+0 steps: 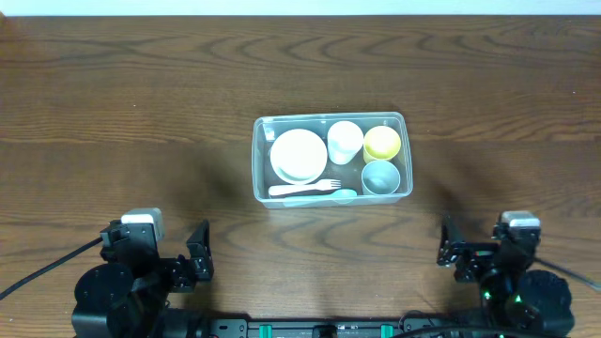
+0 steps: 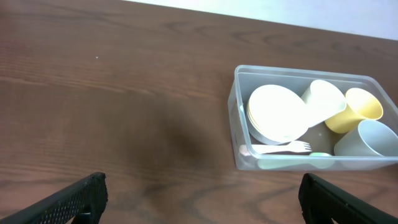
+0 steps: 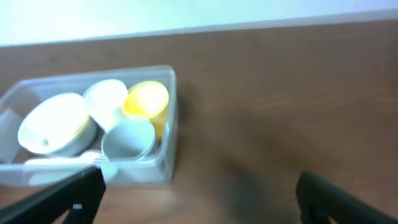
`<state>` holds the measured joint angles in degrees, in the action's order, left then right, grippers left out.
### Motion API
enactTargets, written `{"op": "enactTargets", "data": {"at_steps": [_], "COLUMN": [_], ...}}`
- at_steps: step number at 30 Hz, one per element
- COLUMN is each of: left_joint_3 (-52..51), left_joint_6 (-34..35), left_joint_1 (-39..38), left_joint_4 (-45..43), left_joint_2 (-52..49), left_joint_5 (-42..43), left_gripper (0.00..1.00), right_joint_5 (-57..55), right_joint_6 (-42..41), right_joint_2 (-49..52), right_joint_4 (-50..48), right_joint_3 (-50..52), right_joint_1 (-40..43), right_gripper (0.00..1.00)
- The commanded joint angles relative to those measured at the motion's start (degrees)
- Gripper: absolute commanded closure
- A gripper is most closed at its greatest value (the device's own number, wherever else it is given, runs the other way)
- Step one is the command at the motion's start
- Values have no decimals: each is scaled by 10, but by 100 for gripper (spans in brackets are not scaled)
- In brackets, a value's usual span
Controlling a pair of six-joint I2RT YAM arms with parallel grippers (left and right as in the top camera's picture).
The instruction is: Pack container
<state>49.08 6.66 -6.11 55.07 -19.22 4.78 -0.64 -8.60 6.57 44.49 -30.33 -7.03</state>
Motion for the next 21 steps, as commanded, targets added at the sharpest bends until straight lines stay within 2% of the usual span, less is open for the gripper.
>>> {"op": "enactTargets", "data": {"at_steps": [1,11,15,21], "left_joint_3": [-3,-3,-3,-3], "left_joint_6": [5,5,5,5], "left_joint_1": [-1,-1,-1,-1], "left_joint_4": [0,0,0,0], "left_joint_2": [2,2,2,2], "left_joint_5": [6,6,6,6], "left_gripper": [2,2,2,2], "right_joint_5": [45,42,28,21], "right_joint_6": [85,115,114,112], "right_joint_2": [-43,-63,-63,-63], "right_joint_4": [-59,-382,-474,-401], "right_joint_3": [68,241,299,300], "right_joint_1": [4,10,11,10], "right_gripper": [1,1,1,1]}}
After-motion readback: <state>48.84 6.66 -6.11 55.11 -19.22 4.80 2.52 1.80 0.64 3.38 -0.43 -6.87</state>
